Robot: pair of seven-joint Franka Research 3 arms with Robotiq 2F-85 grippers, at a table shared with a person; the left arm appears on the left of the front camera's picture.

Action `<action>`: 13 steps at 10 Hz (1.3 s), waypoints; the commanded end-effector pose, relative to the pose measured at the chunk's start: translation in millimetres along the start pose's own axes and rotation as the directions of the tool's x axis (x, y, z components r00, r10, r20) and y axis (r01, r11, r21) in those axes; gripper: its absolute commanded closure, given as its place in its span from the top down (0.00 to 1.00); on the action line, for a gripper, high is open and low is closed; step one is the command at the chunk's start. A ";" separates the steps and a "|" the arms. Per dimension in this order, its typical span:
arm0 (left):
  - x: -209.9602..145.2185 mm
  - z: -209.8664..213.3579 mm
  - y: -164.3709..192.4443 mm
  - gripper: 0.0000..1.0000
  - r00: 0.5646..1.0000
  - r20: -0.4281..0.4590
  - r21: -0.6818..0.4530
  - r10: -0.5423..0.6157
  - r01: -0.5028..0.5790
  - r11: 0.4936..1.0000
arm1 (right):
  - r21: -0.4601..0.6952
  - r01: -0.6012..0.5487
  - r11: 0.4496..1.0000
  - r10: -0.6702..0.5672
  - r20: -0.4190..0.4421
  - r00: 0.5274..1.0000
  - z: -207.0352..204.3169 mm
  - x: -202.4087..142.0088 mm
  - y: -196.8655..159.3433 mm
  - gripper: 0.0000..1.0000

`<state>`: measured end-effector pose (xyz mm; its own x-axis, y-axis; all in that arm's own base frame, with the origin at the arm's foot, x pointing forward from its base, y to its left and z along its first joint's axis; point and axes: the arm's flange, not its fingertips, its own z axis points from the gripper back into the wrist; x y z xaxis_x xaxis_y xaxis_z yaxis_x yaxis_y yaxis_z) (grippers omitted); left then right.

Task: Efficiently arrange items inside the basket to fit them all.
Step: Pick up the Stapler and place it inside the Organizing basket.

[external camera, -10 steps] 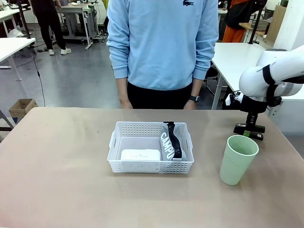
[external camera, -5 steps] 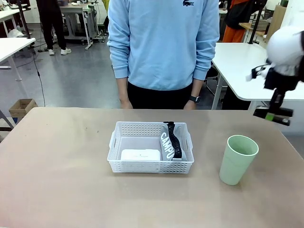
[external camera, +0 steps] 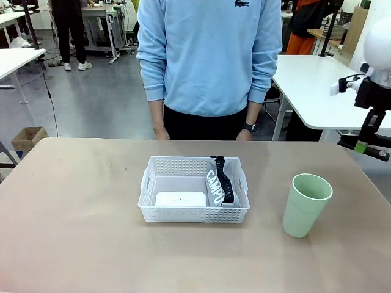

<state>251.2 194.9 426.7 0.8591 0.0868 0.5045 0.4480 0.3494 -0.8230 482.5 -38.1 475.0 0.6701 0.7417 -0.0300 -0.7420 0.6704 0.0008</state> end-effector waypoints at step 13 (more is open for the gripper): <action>0.1 -0.6 -3.5 1.00 1.000 0.009 -0.015 -0.001 0.001 1.000 | 0.044 -0.254 0.966 0.255 -0.009 0.967 52.2 288.1 340.8 0.37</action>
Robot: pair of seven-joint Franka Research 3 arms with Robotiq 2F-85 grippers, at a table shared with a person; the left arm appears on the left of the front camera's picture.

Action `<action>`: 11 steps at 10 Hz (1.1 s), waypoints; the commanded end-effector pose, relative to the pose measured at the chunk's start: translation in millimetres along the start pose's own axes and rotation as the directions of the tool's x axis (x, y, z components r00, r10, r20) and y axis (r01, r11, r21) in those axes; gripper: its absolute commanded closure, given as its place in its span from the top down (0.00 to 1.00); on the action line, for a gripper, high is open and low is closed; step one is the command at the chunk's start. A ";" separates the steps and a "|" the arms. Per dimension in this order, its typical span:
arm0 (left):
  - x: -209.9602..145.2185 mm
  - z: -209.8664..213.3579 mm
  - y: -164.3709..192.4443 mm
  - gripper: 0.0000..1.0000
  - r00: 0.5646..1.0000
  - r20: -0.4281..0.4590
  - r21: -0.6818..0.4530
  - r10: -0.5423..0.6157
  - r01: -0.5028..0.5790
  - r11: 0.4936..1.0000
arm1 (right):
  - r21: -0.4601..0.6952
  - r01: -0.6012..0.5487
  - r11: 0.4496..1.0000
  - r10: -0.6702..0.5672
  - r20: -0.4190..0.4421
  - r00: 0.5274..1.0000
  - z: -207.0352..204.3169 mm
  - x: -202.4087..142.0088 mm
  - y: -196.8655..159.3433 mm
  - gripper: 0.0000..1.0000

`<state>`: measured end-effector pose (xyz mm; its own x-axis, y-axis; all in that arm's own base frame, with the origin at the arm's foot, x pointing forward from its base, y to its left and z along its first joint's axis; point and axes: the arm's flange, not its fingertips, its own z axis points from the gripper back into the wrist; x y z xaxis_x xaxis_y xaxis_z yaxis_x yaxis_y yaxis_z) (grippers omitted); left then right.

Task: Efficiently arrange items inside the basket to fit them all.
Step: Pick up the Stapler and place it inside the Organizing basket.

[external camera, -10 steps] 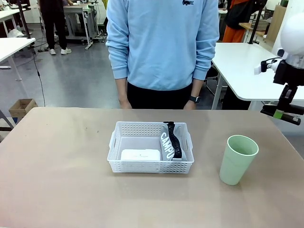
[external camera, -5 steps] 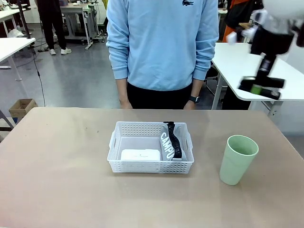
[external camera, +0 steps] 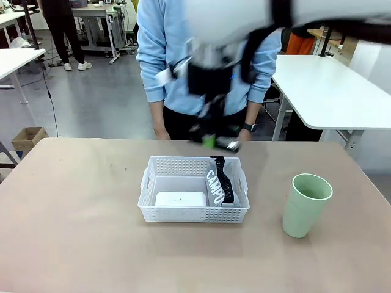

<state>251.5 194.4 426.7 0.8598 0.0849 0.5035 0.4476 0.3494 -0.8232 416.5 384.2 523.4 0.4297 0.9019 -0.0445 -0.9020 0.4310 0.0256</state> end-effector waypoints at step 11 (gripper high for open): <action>-0.2 -0.1 -3.5 1.00 1.000 0.011 -0.015 -0.001 0.001 1.000 | -0.042 -0.047 0.998 0.051 0.100 0.994 -24.8 51.5 5.0 0.37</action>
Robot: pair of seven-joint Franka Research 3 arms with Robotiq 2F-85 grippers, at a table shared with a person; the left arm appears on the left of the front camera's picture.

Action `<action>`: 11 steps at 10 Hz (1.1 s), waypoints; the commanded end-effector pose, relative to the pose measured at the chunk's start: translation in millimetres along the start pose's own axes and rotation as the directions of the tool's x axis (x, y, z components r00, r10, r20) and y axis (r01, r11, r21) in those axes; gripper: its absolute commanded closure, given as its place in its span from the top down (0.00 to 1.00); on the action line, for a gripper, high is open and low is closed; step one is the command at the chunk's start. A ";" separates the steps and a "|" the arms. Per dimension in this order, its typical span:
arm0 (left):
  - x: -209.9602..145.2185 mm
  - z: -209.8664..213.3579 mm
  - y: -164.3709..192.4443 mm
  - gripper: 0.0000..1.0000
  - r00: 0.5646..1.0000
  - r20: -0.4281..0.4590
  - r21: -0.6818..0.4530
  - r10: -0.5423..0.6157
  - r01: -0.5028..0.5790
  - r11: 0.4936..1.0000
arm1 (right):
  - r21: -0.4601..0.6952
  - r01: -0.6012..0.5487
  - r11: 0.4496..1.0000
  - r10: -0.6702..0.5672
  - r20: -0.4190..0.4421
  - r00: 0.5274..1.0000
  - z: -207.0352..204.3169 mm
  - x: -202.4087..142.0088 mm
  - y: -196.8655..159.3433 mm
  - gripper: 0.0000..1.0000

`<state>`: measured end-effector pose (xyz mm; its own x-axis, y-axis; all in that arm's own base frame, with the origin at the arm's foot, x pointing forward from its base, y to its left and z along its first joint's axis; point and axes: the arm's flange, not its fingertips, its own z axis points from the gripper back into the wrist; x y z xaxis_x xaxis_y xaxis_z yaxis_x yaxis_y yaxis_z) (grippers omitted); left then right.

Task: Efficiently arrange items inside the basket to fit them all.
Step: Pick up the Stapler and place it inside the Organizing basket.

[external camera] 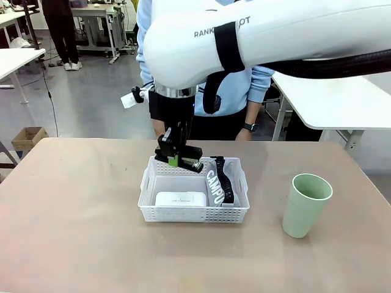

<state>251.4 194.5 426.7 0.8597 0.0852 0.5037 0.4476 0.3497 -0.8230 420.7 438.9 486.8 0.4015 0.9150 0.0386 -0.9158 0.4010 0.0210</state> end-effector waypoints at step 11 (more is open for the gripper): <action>-0.1 -0.2 -3.4 1.00 1.000 0.011 -0.015 -0.001 0.001 1.000 | 0.042 0.011 0.999 -0.014 0.071 0.997 -124.4 12.4 -52.7 0.37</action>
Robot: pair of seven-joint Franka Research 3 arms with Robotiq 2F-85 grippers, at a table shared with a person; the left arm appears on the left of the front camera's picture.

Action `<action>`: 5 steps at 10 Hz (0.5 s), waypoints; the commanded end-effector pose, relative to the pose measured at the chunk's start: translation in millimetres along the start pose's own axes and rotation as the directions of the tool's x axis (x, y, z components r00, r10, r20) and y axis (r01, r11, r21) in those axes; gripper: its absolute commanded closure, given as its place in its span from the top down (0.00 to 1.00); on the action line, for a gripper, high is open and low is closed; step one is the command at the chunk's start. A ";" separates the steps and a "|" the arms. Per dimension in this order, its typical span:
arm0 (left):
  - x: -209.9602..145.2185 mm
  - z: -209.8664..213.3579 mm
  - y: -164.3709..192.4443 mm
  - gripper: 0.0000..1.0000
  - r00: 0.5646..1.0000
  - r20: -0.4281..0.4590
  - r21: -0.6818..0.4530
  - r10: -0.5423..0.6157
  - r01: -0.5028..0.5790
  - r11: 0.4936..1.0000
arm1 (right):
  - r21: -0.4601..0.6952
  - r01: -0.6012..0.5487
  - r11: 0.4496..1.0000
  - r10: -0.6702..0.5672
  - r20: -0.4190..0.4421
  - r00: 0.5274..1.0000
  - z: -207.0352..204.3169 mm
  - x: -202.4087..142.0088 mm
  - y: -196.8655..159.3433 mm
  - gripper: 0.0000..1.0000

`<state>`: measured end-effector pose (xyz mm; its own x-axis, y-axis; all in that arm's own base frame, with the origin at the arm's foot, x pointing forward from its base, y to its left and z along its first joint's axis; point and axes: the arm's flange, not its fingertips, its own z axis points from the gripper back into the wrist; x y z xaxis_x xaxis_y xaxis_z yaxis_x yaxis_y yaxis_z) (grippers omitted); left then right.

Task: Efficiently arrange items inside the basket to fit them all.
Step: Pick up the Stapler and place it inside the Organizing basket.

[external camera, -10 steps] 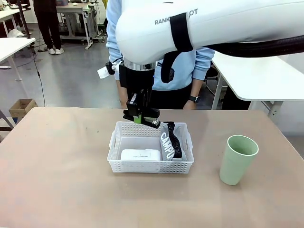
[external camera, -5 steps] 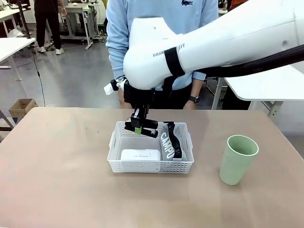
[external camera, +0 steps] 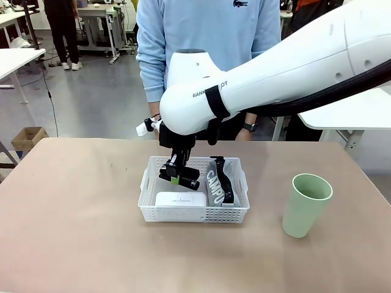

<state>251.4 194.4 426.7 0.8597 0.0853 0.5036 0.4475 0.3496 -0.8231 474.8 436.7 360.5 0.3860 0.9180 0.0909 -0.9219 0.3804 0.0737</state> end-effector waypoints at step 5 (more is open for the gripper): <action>-0.1 -0.2 -3.4 1.00 1.000 0.011 -0.015 -0.001 0.001 1.000 | -0.007 0.022 1.000 -0.022 -0.006 1.000 -13.4 1.1 -7.4 0.37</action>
<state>251.4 194.4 426.7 0.8597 0.0853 0.5036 0.4475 0.3496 -0.8231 477.5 435.3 349.2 0.4009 0.9127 0.0795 -0.9150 0.3947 0.0830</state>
